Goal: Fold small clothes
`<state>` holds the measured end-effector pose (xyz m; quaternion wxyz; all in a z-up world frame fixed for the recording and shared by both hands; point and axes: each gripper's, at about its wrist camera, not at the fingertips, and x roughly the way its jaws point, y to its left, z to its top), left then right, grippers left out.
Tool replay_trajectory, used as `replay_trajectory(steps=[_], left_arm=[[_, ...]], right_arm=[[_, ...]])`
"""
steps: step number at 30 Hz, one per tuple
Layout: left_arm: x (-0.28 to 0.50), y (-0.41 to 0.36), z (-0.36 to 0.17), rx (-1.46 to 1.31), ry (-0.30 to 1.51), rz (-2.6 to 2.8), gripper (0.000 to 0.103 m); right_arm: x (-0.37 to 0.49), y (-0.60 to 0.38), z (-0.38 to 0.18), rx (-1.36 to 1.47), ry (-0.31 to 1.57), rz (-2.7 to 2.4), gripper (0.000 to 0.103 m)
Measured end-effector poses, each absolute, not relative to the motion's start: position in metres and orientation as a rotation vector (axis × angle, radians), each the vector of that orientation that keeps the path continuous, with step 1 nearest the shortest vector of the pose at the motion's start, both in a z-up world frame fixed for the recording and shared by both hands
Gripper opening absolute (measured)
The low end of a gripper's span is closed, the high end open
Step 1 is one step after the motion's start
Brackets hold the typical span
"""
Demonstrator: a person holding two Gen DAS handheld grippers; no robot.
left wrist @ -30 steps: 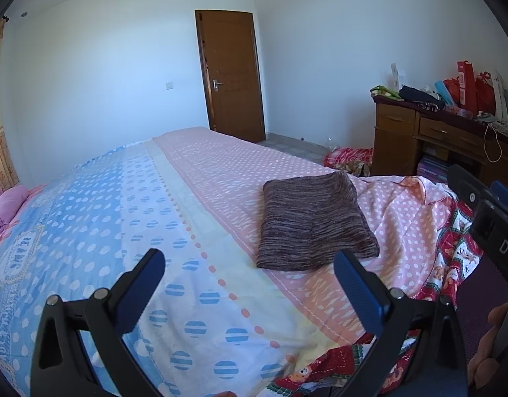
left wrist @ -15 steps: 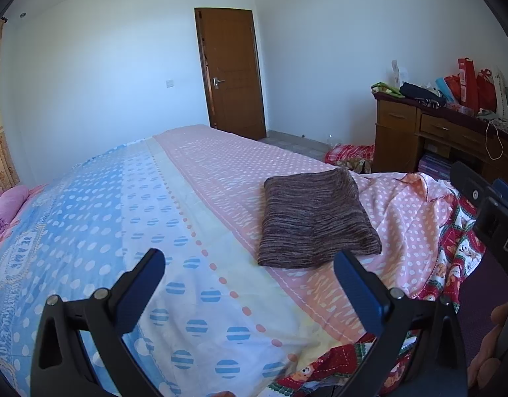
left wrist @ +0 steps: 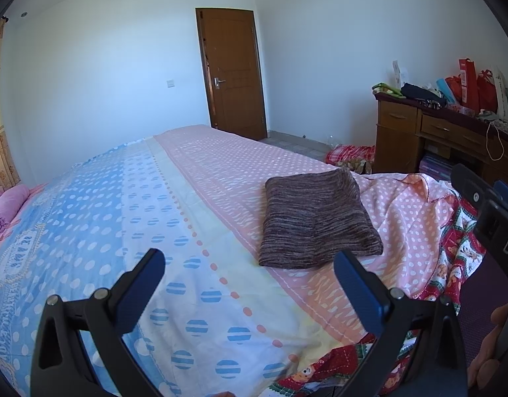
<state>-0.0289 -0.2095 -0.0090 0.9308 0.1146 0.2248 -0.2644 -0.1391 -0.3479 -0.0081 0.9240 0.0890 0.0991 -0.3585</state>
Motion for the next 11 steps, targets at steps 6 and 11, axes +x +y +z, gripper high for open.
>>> replay_trajectory(steps=[6,11], left_arm=[[-0.0258,-0.2064,-0.0082,0.201,0.451,-0.563,0.103],[-0.0247,-0.2064,-0.0066,0.211,0.434,-0.542,0.103]], right_arm=[[-0.1393,-0.3455,-0.0094,0.181,0.207,-0.739,0.082],[-0.1391,-0.3456,-0.0093,0.181,0.207,-0.742,0.082]])
